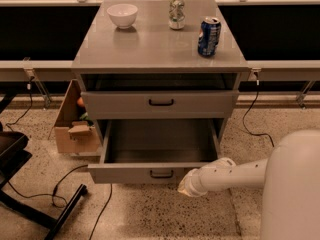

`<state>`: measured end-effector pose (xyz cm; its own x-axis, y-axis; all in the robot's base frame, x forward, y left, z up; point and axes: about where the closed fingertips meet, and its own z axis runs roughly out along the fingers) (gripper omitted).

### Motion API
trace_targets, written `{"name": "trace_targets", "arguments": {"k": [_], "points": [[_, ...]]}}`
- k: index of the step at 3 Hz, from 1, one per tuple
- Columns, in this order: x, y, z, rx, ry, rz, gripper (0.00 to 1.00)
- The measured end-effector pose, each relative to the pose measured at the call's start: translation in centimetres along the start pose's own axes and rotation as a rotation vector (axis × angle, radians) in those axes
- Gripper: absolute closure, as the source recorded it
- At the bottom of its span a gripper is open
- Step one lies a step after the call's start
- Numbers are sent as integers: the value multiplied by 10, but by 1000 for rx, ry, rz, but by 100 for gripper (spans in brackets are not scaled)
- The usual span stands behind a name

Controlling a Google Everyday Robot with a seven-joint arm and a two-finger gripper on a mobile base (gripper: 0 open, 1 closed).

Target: Close middle drawer

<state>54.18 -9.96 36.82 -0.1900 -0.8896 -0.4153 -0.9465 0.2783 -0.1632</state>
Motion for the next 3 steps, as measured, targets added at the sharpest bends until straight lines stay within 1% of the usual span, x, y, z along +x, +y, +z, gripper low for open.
{"name": "trace_targets", "arguments": {"k": [1, 2, 3], "points": [[-2, -5, 5, 7, -8, -5, 100], [7, -37, 26, 56, -16, -31, 100], [7, -37, 26, 56, -16, -31, 100]]}}
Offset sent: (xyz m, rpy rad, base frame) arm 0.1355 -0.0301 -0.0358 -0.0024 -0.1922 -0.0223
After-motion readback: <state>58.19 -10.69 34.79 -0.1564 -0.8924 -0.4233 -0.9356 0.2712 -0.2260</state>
